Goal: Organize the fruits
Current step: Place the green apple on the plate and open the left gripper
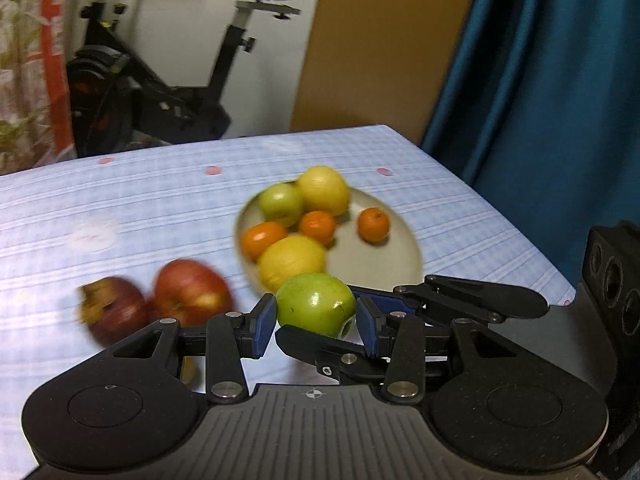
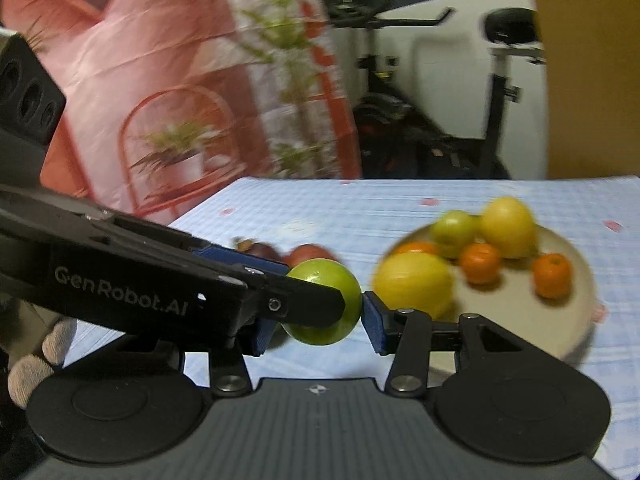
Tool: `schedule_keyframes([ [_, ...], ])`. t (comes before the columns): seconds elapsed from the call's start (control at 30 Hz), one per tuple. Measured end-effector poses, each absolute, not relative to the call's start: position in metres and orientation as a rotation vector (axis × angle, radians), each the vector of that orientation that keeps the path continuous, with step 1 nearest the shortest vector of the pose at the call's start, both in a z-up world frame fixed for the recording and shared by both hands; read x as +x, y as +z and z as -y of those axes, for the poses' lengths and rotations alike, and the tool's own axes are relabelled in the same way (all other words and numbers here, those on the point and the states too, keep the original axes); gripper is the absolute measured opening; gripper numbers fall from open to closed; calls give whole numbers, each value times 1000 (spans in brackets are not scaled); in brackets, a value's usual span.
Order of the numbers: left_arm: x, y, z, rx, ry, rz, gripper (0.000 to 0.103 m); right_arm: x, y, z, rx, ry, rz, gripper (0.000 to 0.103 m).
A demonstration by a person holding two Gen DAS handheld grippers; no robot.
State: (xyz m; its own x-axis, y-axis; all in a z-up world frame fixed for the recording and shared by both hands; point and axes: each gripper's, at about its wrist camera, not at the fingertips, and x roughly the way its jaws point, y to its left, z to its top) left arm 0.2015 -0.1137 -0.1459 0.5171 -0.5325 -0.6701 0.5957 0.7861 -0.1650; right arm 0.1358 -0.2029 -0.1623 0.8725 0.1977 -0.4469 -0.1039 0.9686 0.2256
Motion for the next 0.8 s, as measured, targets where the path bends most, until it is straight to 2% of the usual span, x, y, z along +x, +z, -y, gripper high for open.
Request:
schedule_keyframes([
  [0.37, 236, -160, 186, 191, -743, -815, 46, 136, -172, 275, 328, 6, -493, 48],
  [0.8, 252, -175, 203, 244, -705, -790, 46, 166, -188, 297, 310, -24, -499, 48],
])
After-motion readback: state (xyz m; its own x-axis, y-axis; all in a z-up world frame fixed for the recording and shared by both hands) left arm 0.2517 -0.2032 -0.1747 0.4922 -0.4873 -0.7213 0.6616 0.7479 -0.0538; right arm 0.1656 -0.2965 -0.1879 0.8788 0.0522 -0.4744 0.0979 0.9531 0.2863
